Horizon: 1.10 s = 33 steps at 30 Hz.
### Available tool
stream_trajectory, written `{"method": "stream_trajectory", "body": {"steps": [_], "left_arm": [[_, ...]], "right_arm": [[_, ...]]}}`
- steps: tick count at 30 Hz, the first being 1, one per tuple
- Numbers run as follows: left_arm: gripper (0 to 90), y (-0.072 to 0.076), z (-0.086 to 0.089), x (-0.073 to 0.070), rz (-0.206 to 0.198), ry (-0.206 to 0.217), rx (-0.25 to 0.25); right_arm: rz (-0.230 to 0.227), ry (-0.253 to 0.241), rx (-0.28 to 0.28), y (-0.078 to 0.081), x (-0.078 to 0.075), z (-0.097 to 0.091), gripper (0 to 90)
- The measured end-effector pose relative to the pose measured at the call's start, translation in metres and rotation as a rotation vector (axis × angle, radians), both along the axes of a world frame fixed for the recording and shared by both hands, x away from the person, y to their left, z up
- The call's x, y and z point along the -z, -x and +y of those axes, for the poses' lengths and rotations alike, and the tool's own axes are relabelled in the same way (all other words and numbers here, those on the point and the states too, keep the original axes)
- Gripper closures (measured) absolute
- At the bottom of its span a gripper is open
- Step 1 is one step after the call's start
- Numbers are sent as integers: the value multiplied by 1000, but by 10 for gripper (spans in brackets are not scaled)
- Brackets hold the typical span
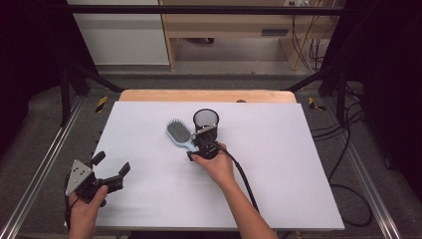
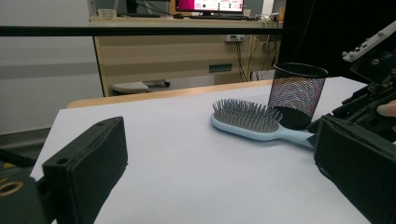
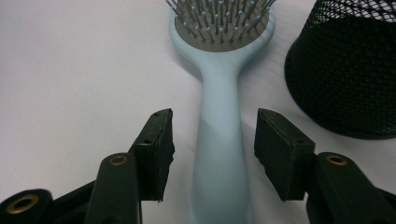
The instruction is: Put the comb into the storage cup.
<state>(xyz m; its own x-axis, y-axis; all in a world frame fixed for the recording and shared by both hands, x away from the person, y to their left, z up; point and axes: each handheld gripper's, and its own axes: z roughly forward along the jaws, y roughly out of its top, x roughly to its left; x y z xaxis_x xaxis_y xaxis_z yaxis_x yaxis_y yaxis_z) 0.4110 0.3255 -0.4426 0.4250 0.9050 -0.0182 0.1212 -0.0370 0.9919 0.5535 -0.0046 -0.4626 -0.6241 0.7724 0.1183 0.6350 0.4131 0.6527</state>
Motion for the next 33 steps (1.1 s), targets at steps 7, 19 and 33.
{"method": "stream_trajectory", "body": {"steps": [7, 19, 33], "left_arm": [[28, 0, -1, 0, 1, 0, 2], [28, -1, 0, 0, 2, 0, -3], [29, -1, 0, 0, 0, 1, -3]], "right_arm": [[-6, 5, -2, 1, 3, 1, 521], [-47, 36, 1, 3, 9, 1, 611], [-68, 83, -26, 4, 9, 4, 651]]}}
